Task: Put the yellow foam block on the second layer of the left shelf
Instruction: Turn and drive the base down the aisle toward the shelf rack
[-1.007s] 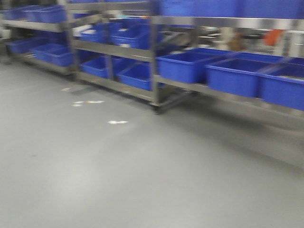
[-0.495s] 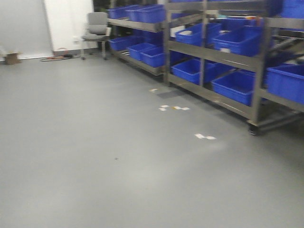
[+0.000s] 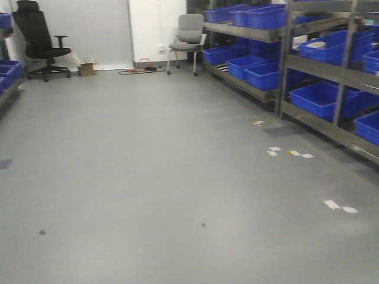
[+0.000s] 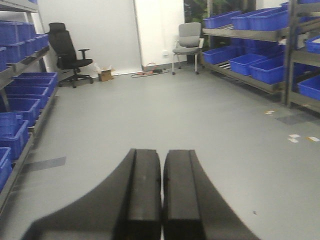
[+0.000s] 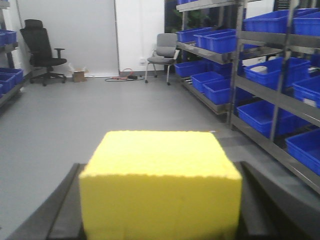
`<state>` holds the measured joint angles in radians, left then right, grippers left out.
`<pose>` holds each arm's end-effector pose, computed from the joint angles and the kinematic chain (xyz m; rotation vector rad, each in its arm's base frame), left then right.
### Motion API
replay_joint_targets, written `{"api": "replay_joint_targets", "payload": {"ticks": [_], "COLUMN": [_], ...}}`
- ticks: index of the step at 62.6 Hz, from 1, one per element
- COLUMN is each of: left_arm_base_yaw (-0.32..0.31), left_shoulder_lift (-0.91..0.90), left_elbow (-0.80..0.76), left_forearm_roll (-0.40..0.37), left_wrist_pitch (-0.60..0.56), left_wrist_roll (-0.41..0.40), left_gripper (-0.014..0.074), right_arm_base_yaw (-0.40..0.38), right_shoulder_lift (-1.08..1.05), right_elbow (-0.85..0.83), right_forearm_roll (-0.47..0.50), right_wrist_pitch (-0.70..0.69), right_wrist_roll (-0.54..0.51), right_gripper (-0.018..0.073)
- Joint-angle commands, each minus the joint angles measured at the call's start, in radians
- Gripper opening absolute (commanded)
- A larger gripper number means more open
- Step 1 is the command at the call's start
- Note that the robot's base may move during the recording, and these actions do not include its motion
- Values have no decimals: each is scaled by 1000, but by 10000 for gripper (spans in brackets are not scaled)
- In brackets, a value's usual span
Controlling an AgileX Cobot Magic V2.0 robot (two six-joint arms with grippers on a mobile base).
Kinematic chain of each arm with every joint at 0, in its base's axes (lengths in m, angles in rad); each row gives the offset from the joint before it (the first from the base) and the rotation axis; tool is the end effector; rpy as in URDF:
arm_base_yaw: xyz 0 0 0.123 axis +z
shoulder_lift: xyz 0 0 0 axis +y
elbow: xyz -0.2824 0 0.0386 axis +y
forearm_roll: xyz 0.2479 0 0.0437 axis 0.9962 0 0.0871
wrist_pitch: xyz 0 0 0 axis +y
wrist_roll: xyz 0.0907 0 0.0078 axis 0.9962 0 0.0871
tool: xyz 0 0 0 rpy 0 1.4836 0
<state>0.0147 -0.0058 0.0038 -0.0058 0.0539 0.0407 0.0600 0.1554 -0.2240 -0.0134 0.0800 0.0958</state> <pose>0.0562 0.0008 0.2072 0.0158 1.5355 0.0392 0.0620 0.0036 0.2722 0.0177 1.4959 0.1141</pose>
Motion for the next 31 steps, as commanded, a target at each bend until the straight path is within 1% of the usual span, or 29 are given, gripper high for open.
{"api": "replay_joint_targets", "payload": {"ticks": [1,31], "left_arm_base_yaw": [1,1], "left_shoulder_lift": [-20,-20], "left_elbow": [24,24], "left_forearm_roll": [-5,-5], "left_wrist_pitch": [-83,-83], "left_wrist_roll": [-4,-4], "left_gripper": [124,124], "right_arm_base_yaw": [-6,-6], "right_shoulder_lift": [9,9], "right_elbow": [-30,-30], "right_forearm_roll": [1,1], "right_wrist_pitch": [-92,-92], "right_wrist_roll": [-6,-6], "right_gripper": [454,454]}}
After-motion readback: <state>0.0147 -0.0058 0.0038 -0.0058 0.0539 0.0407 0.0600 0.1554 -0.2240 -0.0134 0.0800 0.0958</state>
